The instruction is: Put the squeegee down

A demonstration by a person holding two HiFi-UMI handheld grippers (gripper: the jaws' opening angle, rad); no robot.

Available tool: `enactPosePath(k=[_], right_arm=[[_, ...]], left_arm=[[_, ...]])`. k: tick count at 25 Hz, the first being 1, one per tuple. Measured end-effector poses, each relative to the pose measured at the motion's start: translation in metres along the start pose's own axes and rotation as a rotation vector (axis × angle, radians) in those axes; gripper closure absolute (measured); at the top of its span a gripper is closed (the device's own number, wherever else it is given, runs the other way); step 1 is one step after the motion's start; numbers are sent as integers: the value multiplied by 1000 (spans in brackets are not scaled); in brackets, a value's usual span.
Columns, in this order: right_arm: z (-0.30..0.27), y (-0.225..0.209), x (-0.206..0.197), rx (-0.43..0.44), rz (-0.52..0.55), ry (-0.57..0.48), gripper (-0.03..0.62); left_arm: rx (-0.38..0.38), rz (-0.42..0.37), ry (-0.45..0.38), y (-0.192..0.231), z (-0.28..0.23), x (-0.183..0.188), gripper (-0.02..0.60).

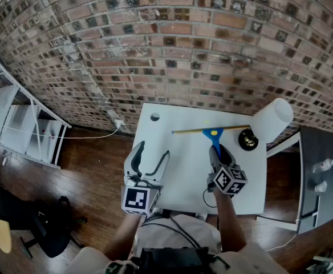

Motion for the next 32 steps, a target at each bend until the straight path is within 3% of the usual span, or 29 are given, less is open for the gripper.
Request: enactPosePath(k=[7, 11, 20, 22, 27, 32], right_arm=[[-106, -78, -37, -133, 33, 133, 427], [-147, -115, -56, -210, -23, 198, 426], [-171, -154, -114, -326, -120, 329, 425], [-168, -157, -131, -344, -78, 386, 425], [-160, -152, -146, -277, 88, 475, 410], [-143, -122, -89, -153, 233, 303, 297]], left_arm=[[61, -7, 38, 16, -1, -12, 288], [100, -35, 74, 29, 10, -23, 288], [158, -6, 124, 42, 20, -33, 288], [153, -6, 125, 42, 20, -35, 288], [141, 14, 120, 37, 19, -39, 288], [102, 17, 103, 30, 10, -39, 288]])
Point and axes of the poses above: the fingertips, and each gripper's own axes: z backward along the fingers, y to its left, x out of its top, the point moved 2 cm from there along z, backward along the fingers, and after that the axes turned 2 degrees about z, right-handed, at the moved point
